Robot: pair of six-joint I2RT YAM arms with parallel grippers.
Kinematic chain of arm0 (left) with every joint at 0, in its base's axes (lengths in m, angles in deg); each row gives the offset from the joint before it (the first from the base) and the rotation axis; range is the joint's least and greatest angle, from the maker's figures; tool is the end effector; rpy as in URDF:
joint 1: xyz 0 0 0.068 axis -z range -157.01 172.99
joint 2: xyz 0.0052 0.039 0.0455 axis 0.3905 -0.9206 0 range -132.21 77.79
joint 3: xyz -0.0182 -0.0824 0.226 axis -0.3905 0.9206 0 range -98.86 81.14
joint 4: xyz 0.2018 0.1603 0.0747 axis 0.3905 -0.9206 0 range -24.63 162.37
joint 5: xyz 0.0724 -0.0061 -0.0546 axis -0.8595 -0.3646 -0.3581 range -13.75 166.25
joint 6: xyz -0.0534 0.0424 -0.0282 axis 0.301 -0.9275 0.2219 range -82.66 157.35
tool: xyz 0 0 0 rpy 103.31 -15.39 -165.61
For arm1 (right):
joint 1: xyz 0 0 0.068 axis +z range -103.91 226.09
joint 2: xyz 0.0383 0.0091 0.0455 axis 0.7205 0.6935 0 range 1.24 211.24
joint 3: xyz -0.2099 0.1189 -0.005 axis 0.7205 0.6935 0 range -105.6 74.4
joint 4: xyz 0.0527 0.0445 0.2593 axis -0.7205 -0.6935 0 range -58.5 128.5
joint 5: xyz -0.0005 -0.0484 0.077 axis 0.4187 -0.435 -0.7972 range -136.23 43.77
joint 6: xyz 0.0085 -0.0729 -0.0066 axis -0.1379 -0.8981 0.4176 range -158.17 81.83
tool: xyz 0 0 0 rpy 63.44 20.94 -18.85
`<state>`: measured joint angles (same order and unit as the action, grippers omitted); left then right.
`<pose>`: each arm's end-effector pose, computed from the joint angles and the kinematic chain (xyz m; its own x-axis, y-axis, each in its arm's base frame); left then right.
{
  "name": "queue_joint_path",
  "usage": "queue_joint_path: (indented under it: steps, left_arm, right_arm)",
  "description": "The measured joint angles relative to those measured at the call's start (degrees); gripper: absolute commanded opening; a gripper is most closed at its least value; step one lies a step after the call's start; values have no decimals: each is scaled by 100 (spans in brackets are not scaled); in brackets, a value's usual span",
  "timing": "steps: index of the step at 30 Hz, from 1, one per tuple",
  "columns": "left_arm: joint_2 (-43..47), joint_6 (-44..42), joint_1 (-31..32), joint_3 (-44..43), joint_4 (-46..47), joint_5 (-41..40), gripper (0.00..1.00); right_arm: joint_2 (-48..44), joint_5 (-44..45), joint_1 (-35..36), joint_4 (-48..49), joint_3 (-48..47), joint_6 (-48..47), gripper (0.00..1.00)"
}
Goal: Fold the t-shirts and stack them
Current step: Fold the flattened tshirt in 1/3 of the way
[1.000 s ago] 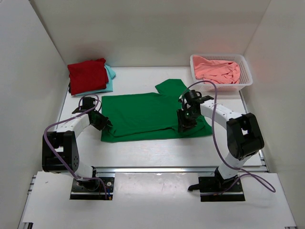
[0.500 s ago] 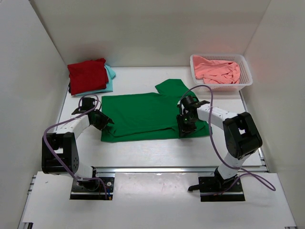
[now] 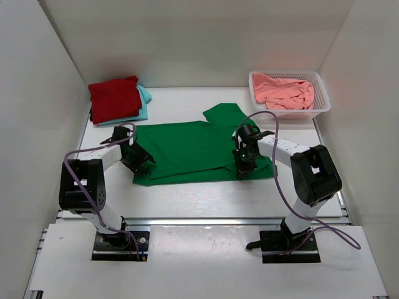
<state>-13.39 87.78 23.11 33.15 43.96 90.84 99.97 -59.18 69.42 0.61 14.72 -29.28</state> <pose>0.2919 -0.0162 0.0889 -0.6672 -0.7447 -0.0168 -0.6795 0.6178 -0.3957 0.2876 0.1391 0.0992 -0.9506 -0.2460 -0.1894 -0.2890 0.9239 0.2506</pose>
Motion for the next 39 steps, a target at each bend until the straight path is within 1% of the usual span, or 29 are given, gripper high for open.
queue_joint_path:
  steps: [1, 3, 4, 5, 6, 7, 8, 9, 10, 11, 17, 24, 33, 39]
  left_arm:
    - [-48, -28, 39, -33, -11, 52, 61]
    - [-101, -111, 101, -52, 11, 122, 51]
    - [-118, -122, 111, -52, 15, 142, 48]
    - [-144, -162, 116, -57, 9, 162, 43]
    - [-175, -170, 120, -61, 4, 179, 31]
    - [-197, -175, 122, -61, 4, 188, 24]
    - [-223, -203, 125, -63, 2, 208, 10]
    - [-249, -223, 127, -63, -2, 232, 3]
    - [-264, -229, 133, -63, -4, 245, 1]
    - [-269, -243, 140, -68, -7, 260, 0]
    - [-234, -264, 105, -157, -195, 282, 0]
    - [127, -232, -74, -160, -437, 332, 0]
    - [505, -166, -330, -131, -638, 254, 0]
    - [533, 2, -398, -114, -599, 50, 0]
  right_arm:
    - [0, -22, -15, -15, -11, -9, 0]
    - [0, -50, -61, -46, -46, -11, 0]
    - [0, -66, -87, -72, -76, -11, 0]
    - [-2, -92, -118, -107, -125, -11, 0]
    - [-7, -107, -146, -133, -181, -11, 0]
    - [-13, -125, -179, -173, -249, -11, 0]
    - [-28, -155, -219, -195, -319, -11, 0]
    - [-52, -195, -256, -203, -385, -11, 0]
    - [-90, -236, -299, -210, -452, -11, 0]
    - [-120, -286, -354, -234, -518, -9, 0]
    - [-284, -450, -603, -260, -697, 4, 0]
    - [-249, -542, -651, -323, -870, 9, 0]
    - [278, -619, -664, -240, -1598, 11, 0]
    - [918, -621, -682, -234, -2144, 4, 1]
